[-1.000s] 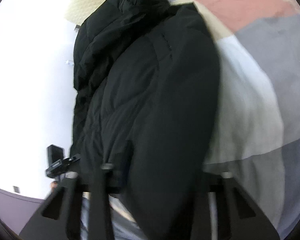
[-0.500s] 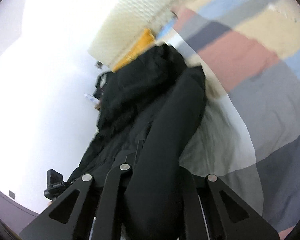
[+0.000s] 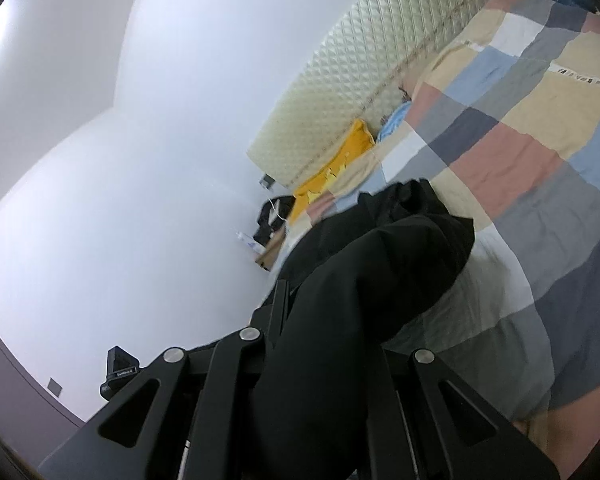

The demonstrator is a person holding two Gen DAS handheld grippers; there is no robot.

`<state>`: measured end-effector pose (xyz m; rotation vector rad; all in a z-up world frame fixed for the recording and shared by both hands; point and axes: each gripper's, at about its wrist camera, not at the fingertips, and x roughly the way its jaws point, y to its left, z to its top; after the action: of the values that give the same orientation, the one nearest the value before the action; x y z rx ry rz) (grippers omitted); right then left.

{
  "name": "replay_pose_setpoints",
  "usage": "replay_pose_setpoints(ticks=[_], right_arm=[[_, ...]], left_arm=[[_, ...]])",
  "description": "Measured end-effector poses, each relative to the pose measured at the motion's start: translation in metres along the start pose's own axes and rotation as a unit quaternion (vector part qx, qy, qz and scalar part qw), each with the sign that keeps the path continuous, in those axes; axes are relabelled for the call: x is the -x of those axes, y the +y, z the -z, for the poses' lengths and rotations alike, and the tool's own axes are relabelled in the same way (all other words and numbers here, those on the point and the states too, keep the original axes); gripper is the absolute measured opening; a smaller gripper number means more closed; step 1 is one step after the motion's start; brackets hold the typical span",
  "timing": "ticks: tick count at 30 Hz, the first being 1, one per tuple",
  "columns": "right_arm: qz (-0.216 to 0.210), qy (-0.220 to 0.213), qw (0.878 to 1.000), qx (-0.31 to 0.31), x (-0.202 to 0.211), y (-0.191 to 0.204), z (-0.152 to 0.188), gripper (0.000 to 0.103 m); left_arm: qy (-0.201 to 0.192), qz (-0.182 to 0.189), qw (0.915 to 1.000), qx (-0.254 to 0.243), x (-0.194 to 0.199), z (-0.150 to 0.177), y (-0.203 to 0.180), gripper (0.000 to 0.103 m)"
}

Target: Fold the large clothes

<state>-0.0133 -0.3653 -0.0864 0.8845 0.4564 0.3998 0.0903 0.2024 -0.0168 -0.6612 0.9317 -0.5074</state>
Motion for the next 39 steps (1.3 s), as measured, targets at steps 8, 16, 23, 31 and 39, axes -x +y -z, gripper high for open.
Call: replay_pose_setpoints(ticks=[8,16,23,31,39], right_arm=[[0.023,-0.034,0.998,0.044,0.056,0.042,0.024,0.010],[0.040,-0.043,0.995,0.079,0.104,0.076,0.040,0.010],[0.040,-0.053,0.994,0.084,0.100,0.082,0.019,0.010],[0.075,-0.067,0.992,0.081,0.059,0.069,-0.020,0.010],[0.143,-0.043,0.983,0.104,-0.006,0.060,-0.074,0.010]], left_arm=[[-0.020,0.016,0.9996,-0.011,0.042,0.014,-0.039,0.007],[-0.029,0.038,0.9986,-0.023,0.085,0.039,-0.060,0.007],[-0.027,0.026,0.9984,-0.042,0.081,0.010,-0.077,0.007],[-0.023,-0.014,0.9984,-0.050,0.044,-0.036,-0.085,0.007],[-0.038,-0.070,0.9963,-0.033,-0.005,-0.086,-0.090,0.007]])
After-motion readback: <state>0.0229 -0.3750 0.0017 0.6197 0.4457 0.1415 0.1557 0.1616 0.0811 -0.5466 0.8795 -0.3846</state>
